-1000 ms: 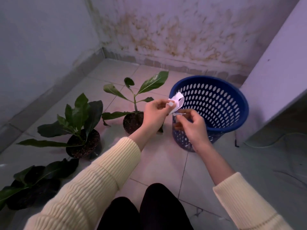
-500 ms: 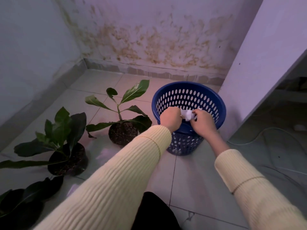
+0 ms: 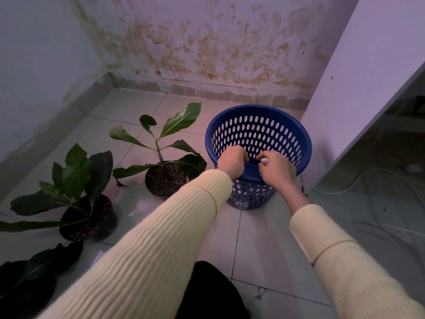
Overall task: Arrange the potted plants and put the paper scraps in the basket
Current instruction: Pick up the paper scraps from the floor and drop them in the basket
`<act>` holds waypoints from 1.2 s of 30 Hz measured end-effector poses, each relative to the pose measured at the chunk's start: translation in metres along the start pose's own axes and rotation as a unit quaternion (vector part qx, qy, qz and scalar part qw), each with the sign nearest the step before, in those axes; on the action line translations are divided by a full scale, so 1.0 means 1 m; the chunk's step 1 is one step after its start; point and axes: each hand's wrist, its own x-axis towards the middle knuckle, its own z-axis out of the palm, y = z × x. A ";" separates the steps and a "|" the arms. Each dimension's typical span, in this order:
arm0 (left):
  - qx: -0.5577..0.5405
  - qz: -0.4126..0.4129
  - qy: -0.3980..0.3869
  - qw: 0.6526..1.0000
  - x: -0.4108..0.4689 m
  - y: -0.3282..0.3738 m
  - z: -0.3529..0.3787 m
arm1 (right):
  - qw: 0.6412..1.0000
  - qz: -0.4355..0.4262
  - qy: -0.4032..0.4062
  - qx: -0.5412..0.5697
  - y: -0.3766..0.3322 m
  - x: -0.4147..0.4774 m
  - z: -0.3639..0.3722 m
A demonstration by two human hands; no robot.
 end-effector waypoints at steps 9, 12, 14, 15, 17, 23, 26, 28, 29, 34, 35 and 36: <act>0.043 -0.009 0.035 0.998 -0.002 -0.001 -0.001 | 1.000 -0.001 0.019 0.020 0.000 -0.003 0.000; 0.035 -0.017 0.044 0.998 -0.003 -0.002 -0.004 | 0.999 -0.005 0.024 0.025 0.000 -0.004 -0.001; 0.014 -0.006 0.020 1.000 -0.003 -0.004 -0.006 | 0.999 -0.009 0.024 0.022 -0.001 -0.005 -0.001; 0.007 0.002 0.009 1.000 -0.004 -0.005 -0.006 | 0.999 -0.010 0.025 0.020 -0.001 -0.005 -0.002; 0.006 0.009 0.003 1.000 -0.004 -0.007 -0.007 | 0.999 -0.011 0.027 0.017 -0.001 -0.006 -0.002; 0.008 0.033 0.012 0.999 -0.004 -0.010 -0.009 | 0.999 -0.014 0.031 0.015 -0.002 -0.007 -0.002; 0.004 0.039 0.015 0.999 -0.004 -0.011 -0.008 | 0.999 -0.014 0.029 0.013 -0.002 -0.007 -0.003; 0.000 0.044 0.028 0.999 -0.005 -0.013 -0.007 | 0.999 -0.013 0.027 0.010 -0.002 -0.007 -0.003; -0.002 0.047 0.039 0.998 -0.006 -0.014 -0.007 | 1.000 -0.012 0.027 0.009 -0.002 -0.007 -0.003; 0.002 0.070 0.139 0.988 -0.023 -0.027 -0.005 | 0.999 -0.025 0.030 0.014 -0.004 -0.009 -0.002; 0.000 0.073 0.157 0.985 -0.029 -0.031 -0.006 | 0.999 -0.031 0.035 0.014 -0.005 -0.010 -0.003; -0.003 0.075 0.172 0.982 -0.035 -0.035 -0.007 | 0.998 -0.040 0.042 0.010 -0.008 -0.012 -0.003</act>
